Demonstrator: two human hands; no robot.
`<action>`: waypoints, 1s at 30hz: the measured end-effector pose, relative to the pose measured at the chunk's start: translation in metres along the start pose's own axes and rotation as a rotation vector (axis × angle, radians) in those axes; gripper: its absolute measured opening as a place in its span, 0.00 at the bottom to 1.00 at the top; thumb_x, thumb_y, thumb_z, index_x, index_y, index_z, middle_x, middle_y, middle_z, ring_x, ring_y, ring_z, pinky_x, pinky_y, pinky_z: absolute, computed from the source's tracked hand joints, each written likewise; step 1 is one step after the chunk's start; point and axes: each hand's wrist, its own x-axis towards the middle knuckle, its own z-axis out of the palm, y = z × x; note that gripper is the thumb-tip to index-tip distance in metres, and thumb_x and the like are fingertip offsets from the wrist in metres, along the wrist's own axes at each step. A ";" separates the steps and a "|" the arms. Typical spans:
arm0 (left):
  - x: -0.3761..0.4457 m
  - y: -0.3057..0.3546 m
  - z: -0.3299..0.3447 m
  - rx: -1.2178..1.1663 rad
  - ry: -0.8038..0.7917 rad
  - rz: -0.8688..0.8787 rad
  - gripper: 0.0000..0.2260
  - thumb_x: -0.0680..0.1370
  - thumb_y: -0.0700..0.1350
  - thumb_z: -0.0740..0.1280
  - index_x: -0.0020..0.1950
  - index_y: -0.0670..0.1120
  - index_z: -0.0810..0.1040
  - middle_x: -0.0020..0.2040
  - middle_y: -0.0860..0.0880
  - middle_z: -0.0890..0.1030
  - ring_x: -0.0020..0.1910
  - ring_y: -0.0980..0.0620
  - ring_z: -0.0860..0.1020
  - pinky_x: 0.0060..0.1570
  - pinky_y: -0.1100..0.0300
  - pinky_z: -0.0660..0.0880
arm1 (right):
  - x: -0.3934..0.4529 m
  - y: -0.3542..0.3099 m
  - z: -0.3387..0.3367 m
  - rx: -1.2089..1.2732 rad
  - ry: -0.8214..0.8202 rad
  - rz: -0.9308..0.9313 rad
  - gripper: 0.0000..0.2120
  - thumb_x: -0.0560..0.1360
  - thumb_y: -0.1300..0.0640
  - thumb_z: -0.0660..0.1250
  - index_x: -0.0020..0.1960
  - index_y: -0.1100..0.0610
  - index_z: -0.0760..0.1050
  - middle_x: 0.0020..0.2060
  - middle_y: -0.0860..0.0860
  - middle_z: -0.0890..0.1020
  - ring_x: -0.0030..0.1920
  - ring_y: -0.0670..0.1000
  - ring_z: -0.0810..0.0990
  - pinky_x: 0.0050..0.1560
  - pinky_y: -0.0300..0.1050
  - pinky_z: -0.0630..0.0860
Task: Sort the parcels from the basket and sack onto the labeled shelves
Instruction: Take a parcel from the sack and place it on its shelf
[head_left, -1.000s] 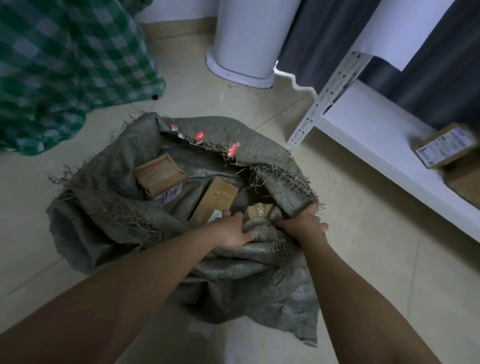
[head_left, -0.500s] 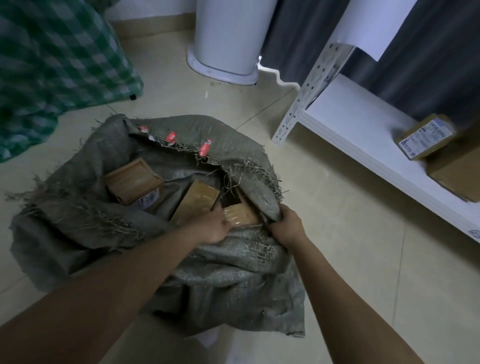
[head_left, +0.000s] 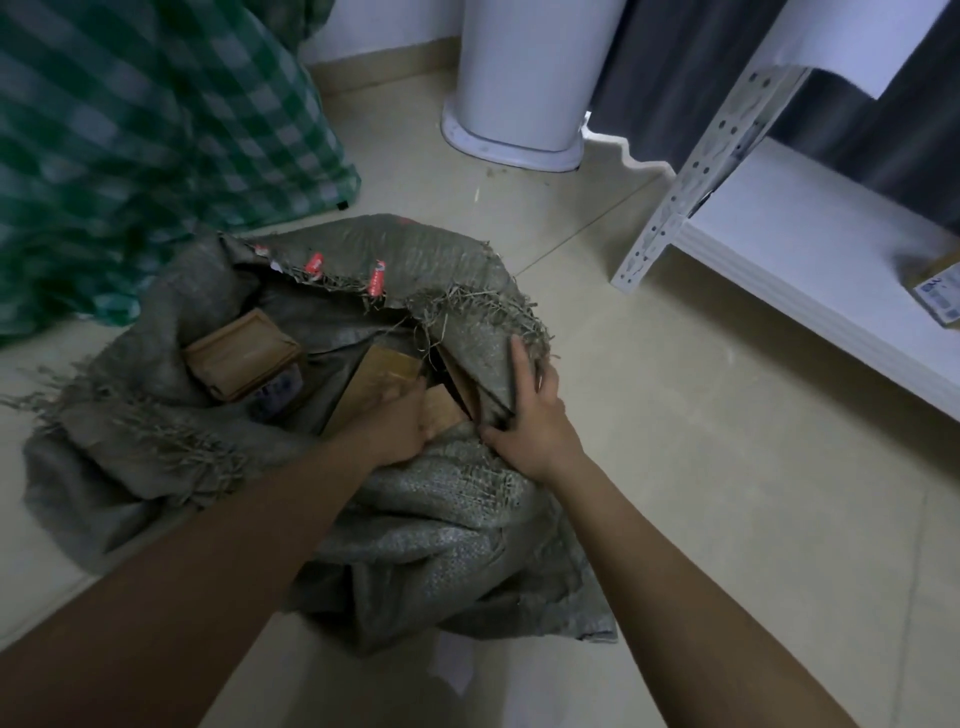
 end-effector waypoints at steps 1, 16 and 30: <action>-0.001 0.001 -0.001 0.017 0.023 0.024 0.37 0.79 0.50 0.64 0.79 0.53 0.42 0.79 0.42 0.49 0.77 0.40 0.51 0.71 0.45 0.61 | -0.001 -0.002 0.002 -0.173 0.053 -0.052 0.48 0.74 0.46 0.69 0.77 0.38 0.36 0.78 0.55 0.42 0.75 0.65 0.54 0.72 0.61 0.59; -0.016 0.045 0.001 0.476 0.178 0.213 0.21 0.79 0.42 0.63 0.72 0.50 0.67 0.66 0.45 0.66 0.65 0.44 0.66 0.56 0.51 0.71 | -0.032 -0.003 -0.032 -0.891 -0.267 -0.191 0.21 0.80 0.39 0.55 0.63 0.50 0.78 0.54 0.52 0.82 0.66 0.56 0.71 0.74 0.64 0.33; -0.024 0.049 0.008 0.317 -0.152 0.109 0.51 0.71 0.67 0.67 0.79 0.47 0.40 0.78 0.45 0.36 0.77 0.39 0.39 0.73 0.40 0.48 | -0.095 0.031 -0.019 -0.696 -0.242 -0.209 0.19 0.79 0.52 0.62 0.70 0.47 0.71 0.75 0.48 0.63 0.79 0.53 0.44 0.70 0.64 0.27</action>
